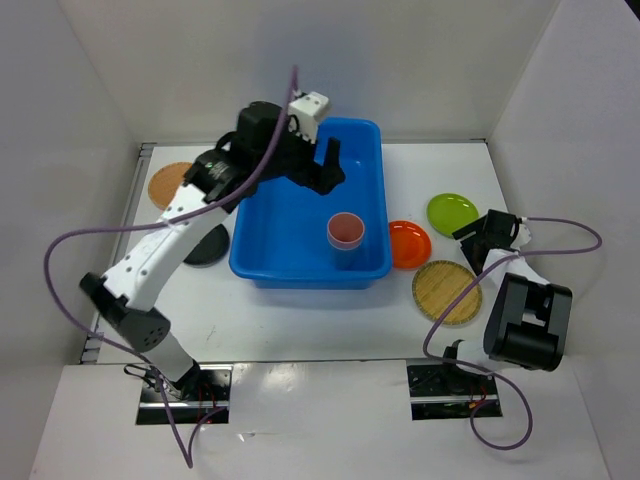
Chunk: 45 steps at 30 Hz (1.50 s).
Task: Place the mixed dishes into the plastic bin
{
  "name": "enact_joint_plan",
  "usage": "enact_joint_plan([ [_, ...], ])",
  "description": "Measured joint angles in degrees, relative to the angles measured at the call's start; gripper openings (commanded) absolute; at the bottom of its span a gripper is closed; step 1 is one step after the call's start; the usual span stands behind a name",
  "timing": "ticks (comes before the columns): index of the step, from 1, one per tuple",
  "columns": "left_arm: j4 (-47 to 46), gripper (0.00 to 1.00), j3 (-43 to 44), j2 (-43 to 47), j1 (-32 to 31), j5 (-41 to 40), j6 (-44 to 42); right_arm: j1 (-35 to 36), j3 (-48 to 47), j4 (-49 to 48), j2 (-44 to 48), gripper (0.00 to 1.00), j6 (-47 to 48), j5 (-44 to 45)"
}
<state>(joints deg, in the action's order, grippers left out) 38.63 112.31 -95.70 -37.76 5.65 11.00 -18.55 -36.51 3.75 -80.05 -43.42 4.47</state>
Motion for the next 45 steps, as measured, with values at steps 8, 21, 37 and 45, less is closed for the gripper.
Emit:
enact_joint_plan([
  [8, -6.43, 0.97, -4.2, 8.04, 2.62, 1.68, 1.38, 0.0, -4.11, -4.28, -4.28, 0.82, -0.02, -0.07],
  [21, -6.16, 0.97, -6.6, 5.84, 3.17, 1.66, 1.36, -0.13, -9.44, -7.52, -15.56, 0.46, -0.55, 0.02],
  [37, -6.97, 0.98, -8.33, 5.97, 3.98, 1.62, 1.33, -0.13, -12.68, -7.04, -17.81, 0.0, -0.17, -0.92],
  [45, -7.39, 0.98, -12.59, 8.13, 5.84, 0.55, 1.38, 3.28, -12.68, -2.47, -8.44, 0.0, -0.13, 3.98],
])
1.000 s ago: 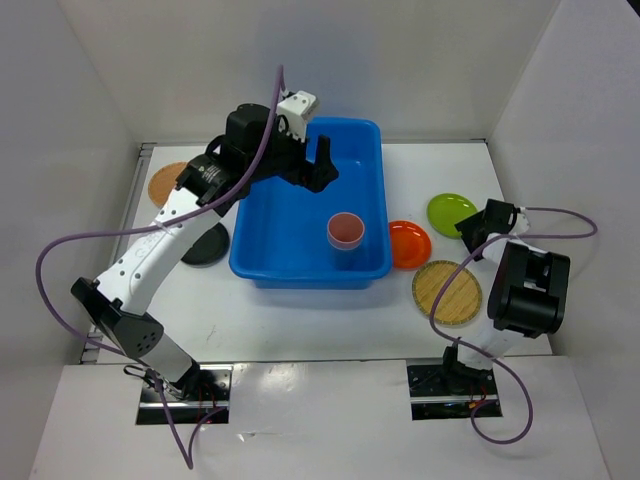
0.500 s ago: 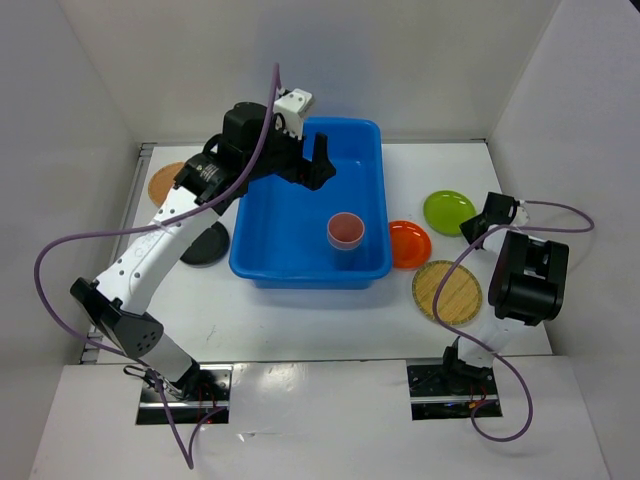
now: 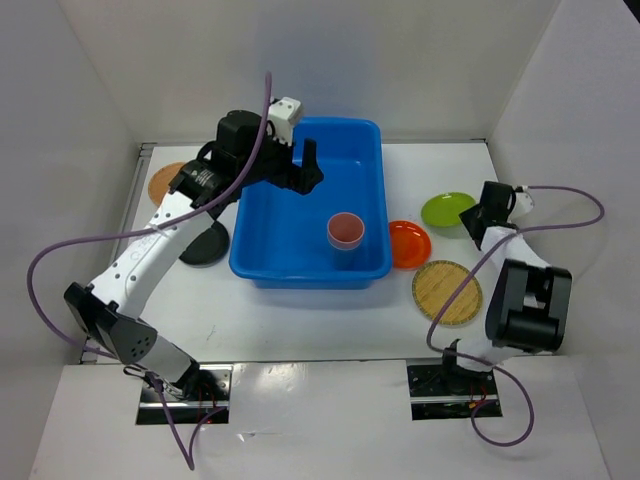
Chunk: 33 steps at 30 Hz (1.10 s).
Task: Place the mixed dishes into the plastic bin
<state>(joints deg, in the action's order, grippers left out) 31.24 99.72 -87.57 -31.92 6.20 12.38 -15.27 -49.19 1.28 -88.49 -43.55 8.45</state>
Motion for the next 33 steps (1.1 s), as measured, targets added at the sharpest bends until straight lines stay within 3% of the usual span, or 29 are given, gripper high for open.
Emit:
enact_joint_plan([
  [7, -1.77, 0.98, -4.55, 3.58, 2.82, -0.85, 1.22, 15.19, -0.13, 1.99, 14.58, 0.0, 0.17, 12.44],
  [12, -2.97, 0.98, -8.63, 5.7, 5.62, -3.98, 3.56, 21.51, -0.81, 3.93, 22.12, 0.0, 0.63, 17.81],
  [19, -7.74, 0.98, -20.79, 11.78, 17.4, -8.17, 12.0, 26.64, -3.48, 1.46, 28.7, 0.0, 4.85, 18.69],
  [24, -10.14, 1.0, -27.58, 16.44, 25.4, -8.5, 16.55, 27.54, -6.91, -4.11, 25.29, 0.0, 8.59, 12.15],
  [29, -13.35, 1.0, -33.66, 20.11, 31.87, -6.75, 21.09, 29.68, -14.99, -6.93, 12.39, 0.0, 13.38, 2.01],
  [33, -13.7, 1.0, -39.39, 21.88, 36.35, -4.94, 24.06, 34.6, -24.13, -6.05, 0.11, 0.0, 18.38, -0.7],
])
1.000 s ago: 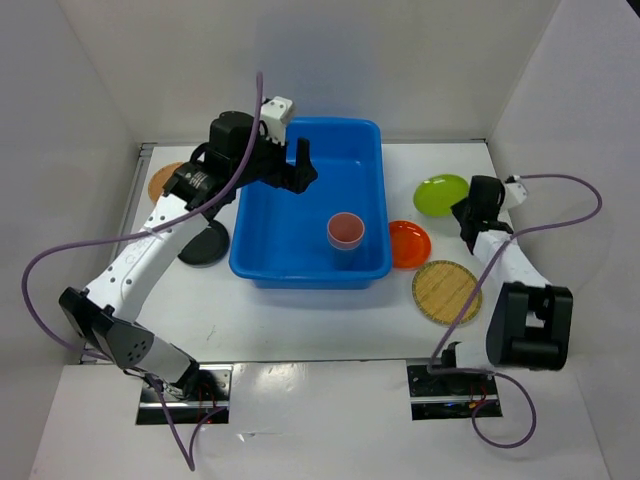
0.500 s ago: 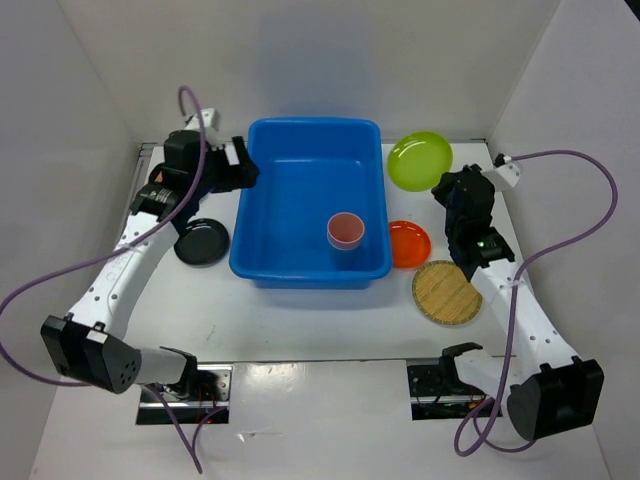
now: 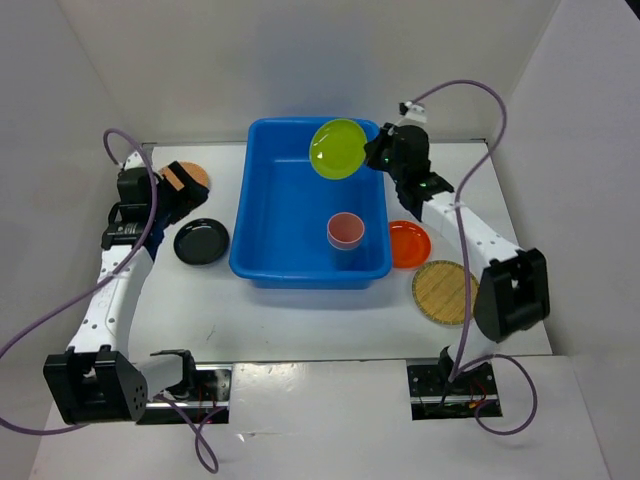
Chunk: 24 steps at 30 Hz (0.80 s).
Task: Place the mixed dishes into the plastic bin
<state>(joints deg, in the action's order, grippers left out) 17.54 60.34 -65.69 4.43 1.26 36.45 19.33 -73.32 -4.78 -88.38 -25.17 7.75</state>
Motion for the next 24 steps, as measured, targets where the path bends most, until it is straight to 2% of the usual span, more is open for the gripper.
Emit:
enact_joint_plan([
  [4, -0.15, 1.0, -3.8, 0.09, 1.86, 1.64, 2.03, 2.27, -5.77, 1.2, -7.5, 0.0, 2.56, -1.53],
  [9, -0.87, 1.0, -9.2, 1.64, 2.47, 0.7, 5.92, 1.44, -13.49, 2.32, -15.45, 0.0, 3.72, -3.13],
  [18, -2.14, 1.0, -21.27, 12.07, 2.51, -4.68, 13.46, 0.5, -28.48, 6.03, -31.17, 0.0, 4.5, -6.43],
  [24, -3.15, 1.0, -21.51, 7.04, 2.54, -6.62, 15.17, 0.5, -32.54, 10.14, -37.86, 0.0, 5.51, -7.56],
])
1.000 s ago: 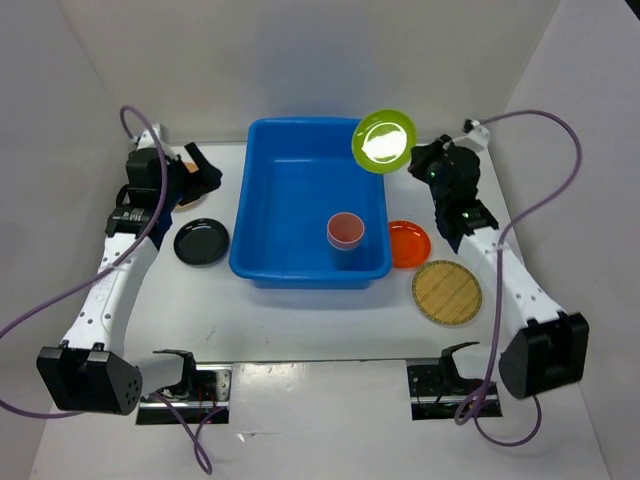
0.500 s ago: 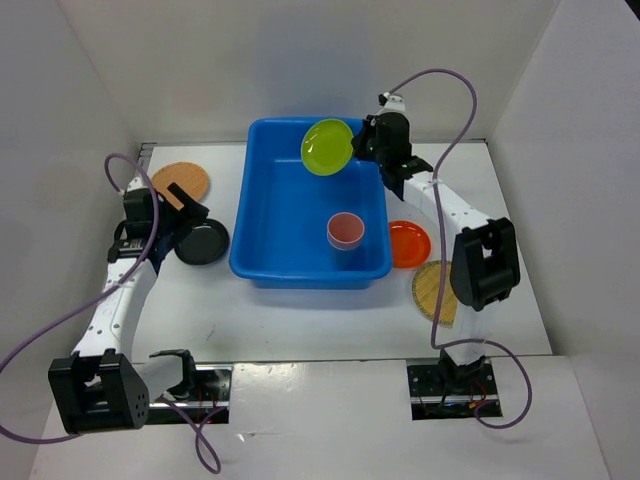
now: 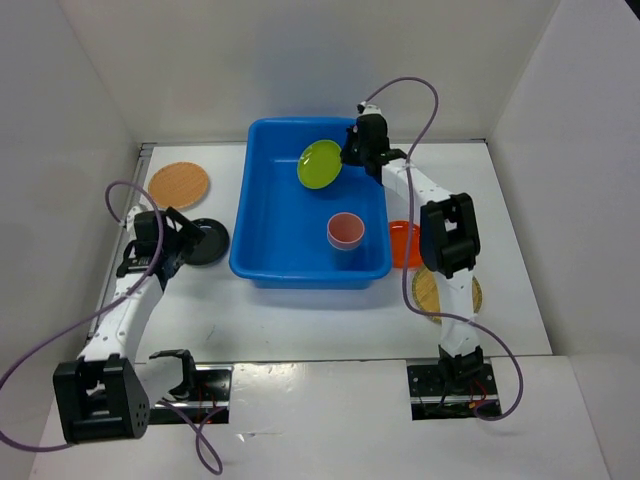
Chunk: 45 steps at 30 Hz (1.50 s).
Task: Place the mixed dishes into the plastic bin
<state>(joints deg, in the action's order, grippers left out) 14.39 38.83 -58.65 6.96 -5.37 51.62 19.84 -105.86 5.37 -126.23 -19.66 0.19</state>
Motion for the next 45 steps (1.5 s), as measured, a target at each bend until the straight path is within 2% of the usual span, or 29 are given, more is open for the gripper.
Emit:
enact_joint_plan([
  [3, -0.11, 1.0, 0.0, -5.42, 0.0, -0.39, 0.74, 0.0, -4.9, 3.41, -4.33, 0.0, 0.48, -0.31],
  [7, -0.17, 1.0, 0.0, -9.94, -0.02, -0.33, 1.31, 0.0, -6.32, 5.92, -6.56, 0.0, 0.83, -0.66],
  [17, -1.2, 1.0, -0.72, -10.58, 0.0, -1.75, 2.73, 0.02, -6.78, 9.84, -6.84, 0.0, 2.89, -2.69],
  [19, -1.18, 1.0, -1.09, -10.69, 0.0, -2.21, 2.75, 0.02, -7.63, 10.97, -7.43, 0.06, 3.32, -3.08],
  [27, -1.16, 1.0, -2.51, -11.58, -0.02, -4.83, 3.02, 0.2, -13.14, 15.45, -10.8, 0.2, 5.99, -4.39],
  [28, -1.14, 1.0, -2.64, -11.87, 0.0, -5.35, 3.34, 0.24, -13.35, 15.74, -10.88, 0.27, 6.14, -4.55],
  [30, -1.31, 1.0, -2.73, -12.57, 0.0, -6.38, 4.35, 0.31, -13.75, 16.48, -10.99, 0.35, 6.45, -4.76],
  [31, -1.55, 0.98, -2.73, -13.11, -0.02, -6.88, 4.76, 0.35, -14.05, 16.92, -11.02, 0.45, 6.6, -4.94],
  [35, -3.5, 0.96, -2.73, -16.41, 0.0, -8.83, 6.64, 0.61, -16.17, 18.73, -11.06, 0.64, 7.52, -5.18],
  [37, -4.17, 0.95, -2.73, -19.08, -0.02, -9.62, 7.21, 0.83, -17.22, 19.32, -10.97, 0.69, 7.89, -4.83],
  [42, -5.64, 0.94, -0.17, -22.69, 0.42, -10.27, 7.26, 1.64, -17.4, 21.03, -8.39, 0.71, 8.15, -3.87],
  [45, -5.81, 0.84, 0.5, -23.82, 0.48, -10.45, 7.26, 1.95, -17.38, 21.24, -4.55, 0.71, 7.67, -3.58],
])
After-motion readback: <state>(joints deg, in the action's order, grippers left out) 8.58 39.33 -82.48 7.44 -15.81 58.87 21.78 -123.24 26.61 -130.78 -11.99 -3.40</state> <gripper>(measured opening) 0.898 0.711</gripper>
